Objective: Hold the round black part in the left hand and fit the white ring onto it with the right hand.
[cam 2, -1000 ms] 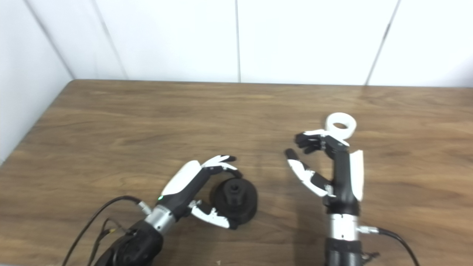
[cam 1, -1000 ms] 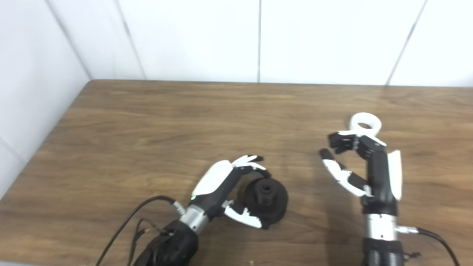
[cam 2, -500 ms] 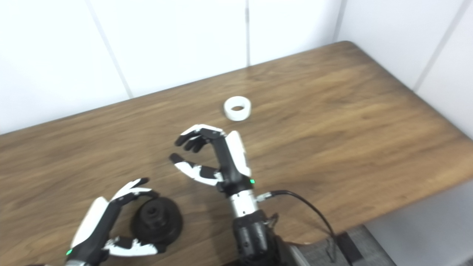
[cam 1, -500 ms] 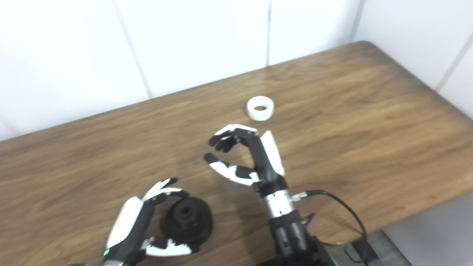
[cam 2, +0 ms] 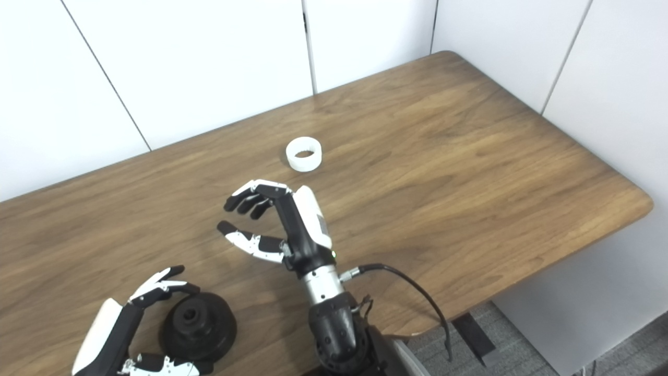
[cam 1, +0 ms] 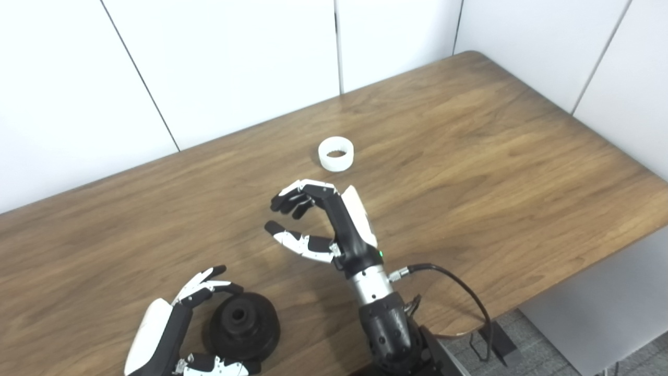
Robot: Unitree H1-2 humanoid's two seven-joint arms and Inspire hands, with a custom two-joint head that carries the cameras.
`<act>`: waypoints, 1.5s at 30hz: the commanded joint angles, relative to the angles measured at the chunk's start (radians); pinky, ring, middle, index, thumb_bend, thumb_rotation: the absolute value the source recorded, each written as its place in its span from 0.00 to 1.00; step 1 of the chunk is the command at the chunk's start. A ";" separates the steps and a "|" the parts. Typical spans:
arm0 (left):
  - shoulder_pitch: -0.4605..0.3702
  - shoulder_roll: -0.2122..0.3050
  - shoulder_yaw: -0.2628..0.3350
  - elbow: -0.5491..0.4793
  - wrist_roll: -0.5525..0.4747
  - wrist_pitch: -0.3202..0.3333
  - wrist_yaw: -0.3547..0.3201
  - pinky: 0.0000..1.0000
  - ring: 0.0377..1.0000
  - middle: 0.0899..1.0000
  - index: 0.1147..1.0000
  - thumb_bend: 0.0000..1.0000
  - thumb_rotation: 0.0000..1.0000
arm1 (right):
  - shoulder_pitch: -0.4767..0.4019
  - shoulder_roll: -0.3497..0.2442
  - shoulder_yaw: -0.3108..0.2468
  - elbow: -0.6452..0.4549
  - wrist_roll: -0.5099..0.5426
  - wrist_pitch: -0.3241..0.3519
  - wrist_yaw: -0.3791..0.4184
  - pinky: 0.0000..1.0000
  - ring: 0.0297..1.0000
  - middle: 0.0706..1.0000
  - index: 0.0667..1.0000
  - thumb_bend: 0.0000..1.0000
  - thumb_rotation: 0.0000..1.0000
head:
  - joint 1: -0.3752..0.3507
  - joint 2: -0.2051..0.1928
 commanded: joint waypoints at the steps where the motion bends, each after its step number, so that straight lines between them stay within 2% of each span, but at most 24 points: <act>1: -0.002 0.006 0.004 -0.009 -0.008 0.000 -0.014 0.77 0.92 0.88 0.52 0.94 0.13 | -0.071 -0.027 -0.021 -0.053 -0.067 0.045 0.020 0.53 0.61 0.61 0.46 0.50 0.15 | 0.003 0.001; 6: 0.000 0.006 0.009 -0.004 -0.016 -0.012 -0.012 0.76 0.91 0.88 0.52 0.93 0.13 | -0.150 -0.086 -0.054 -0.068 -0.151 0.168 0.077 0.60 0.71 0.73 0.46 0.50 0.16 | 0.004 0.001; 14: 0.002 0.003 0.013 -0.011 -0.019 -0.002 -0.016 0.76 0.92 0.88 0.52 0.93 0.12 | -0.263 -0.202 -0.072 -0.023 -0.252 0.246 0.119 0.57 0.73 0.77 0.46 0.50 0.16 | 0.010 0.000; 16: 0.002 0.000 0.013 -0.011 -0.017 0.000 -0.015 0.76 0.91 0.88 0.52 0.93 0.12 | -0.284 -0.233 -0.074 -0.014 -0.267 0.271 0.144 0.60 0.76 0.79 0.64 0.56 0.34 | 0.017 0.001; 17: 0.003 -0.002 0.013 -0.010 -0.016 -0.003 -0.013 0.76 0.91 0.88 0.52 0.94 0.12 | -0.294 -0.247 -0.075 -0.007 -0.271 0.279 0.153 0.61 0.77 0.80 0.69 0.58 0.38 | 0.018 0.001; 20: 0.004 -0.006 0.009 -0.008 -0.008 -0.003 -0.012 0.75 0.91 0.87 0.52 0.94 0.12 | -0.332 -0.304 -0.077 0.026 -0.289 0.305 0.196 0.65 0.81 0.83 0.75 0.60 0.46 | 0.024 0.000; 24: 0.006 -0.008 0.006 -0.007 0.000 -0.006 -0.011 0.76 0.91 0.88 0.52 0.94 0.12 | -0.384 -0.363 -0.079 0.063 -0.300 0.351 0.264 0.71 0.87 0.88 0.80 0.63 0.50 | 0.037 0.001; 34: 0.013 -0.008 0.006 -0.018 0.004 0.005 -0.015 0.77 0.92 0.89 0.53 0.92 0.12 | -0.507 -0.486 -0.036 0.176 -0.288 0.342 0.350 0.71 0.86 0.88 0.82 0.71 0.51 | 0.048 0.007; 39: 0.015 -0.011 0.005 -0.019 0.005 0.003 -0.013 0.78 0.92 0.89 0.53 0.92 0.13 | -0.557 -0.541 0.014 0.242 -0.294 0.333 0.418 0.72 0.86 0.88 0.84 0.74 0.53 | 0.056 0.009; 45: 0.017 -0.011 0.005 -0.021 0.007 0.001 -0.013 0.77 0.92 0.89 0.53 0.93 0.13 | -0.607 -0.597 0.073 0.327 -0.303 0.323 0.477 0.75 0.89 0.91 0.88 0.77 0.62 | 0.066 0.015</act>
